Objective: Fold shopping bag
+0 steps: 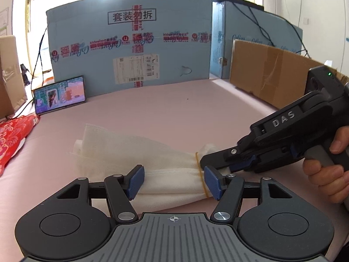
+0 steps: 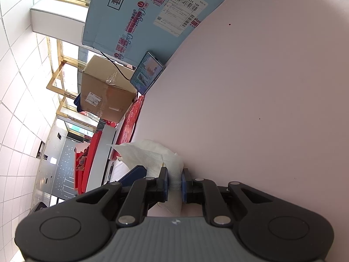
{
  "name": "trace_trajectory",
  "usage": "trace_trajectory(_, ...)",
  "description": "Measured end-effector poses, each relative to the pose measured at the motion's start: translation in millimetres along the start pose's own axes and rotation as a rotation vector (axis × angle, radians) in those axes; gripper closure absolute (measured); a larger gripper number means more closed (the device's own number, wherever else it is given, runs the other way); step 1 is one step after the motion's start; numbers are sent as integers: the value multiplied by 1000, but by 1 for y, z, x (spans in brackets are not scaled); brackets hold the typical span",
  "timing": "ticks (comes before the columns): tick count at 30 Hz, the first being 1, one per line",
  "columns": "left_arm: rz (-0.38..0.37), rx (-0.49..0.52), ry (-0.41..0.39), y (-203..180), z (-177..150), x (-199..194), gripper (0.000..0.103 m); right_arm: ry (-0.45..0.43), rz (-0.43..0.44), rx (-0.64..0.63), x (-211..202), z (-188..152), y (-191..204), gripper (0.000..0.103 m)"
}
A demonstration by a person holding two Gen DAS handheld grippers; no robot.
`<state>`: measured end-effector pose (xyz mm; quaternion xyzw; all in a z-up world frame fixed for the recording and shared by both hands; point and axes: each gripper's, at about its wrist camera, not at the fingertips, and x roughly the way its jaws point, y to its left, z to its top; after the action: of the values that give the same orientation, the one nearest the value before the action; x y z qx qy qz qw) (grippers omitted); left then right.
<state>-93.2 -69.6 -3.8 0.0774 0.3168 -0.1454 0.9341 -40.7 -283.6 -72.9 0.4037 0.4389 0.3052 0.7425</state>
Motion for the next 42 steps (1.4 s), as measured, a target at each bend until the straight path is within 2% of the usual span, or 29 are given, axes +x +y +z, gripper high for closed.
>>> trace_trajectory(9, 79, 148, 41, -23, 8, 4, 43, -22, -95, -145, -3, -3, 20, 87)
trace_trajectory(11, 96, 180, 50, -28, 10, 5, 42, -44, -135, -207, -5, -6, 28, 84)
trace_trajectory(14, 121, 229, 63, -35, 13, 6, 42, -102, -247, -370, -7, -14, 46, 73)
trace_trajectory(16, 138, 261, 71, -41, 15, 7, 41, -104, -290, -452, -6, -20, 51, 76)
trace_trajectory(19, 225, 355, 71, -57, 19, 17, 34, -111, -310, -500, -6, -26, 53, 80)
trace_trajectory(21, 288, 421, 68, -67, 20, 24, 33, -116, -314, -513, -6, -28, 53, 83)
trace_trajectory(23, 335, 446, 66, -69, 19, 28, 32, -118, -302, -510, -8, -29, 51, 83)
trace_trajectory(26, 392, 428, 60, -63, 20, 33, 32, -115, -264, -481, -13, -28, 45, 83)
trace_trajectory(31, 374, 337, 44, -39, 23, 36, 30, -113, -244, -483, -12, -28, 41, 83)
trace_trajectory(34, 399, 275, 34, -24, 24, 42, 30, -113, -244, -500, -13, -30, 41, 83)
trace_trajectory(37, 381, 188, 7, -11, 25, 47, 30, -116, -255, -540, -9, -31, 46, 83)
trace_trajectory(42, 280, 84, -36, 4, 21, 40, 30, -90, -180, -453, -11, -23, 38, 79)
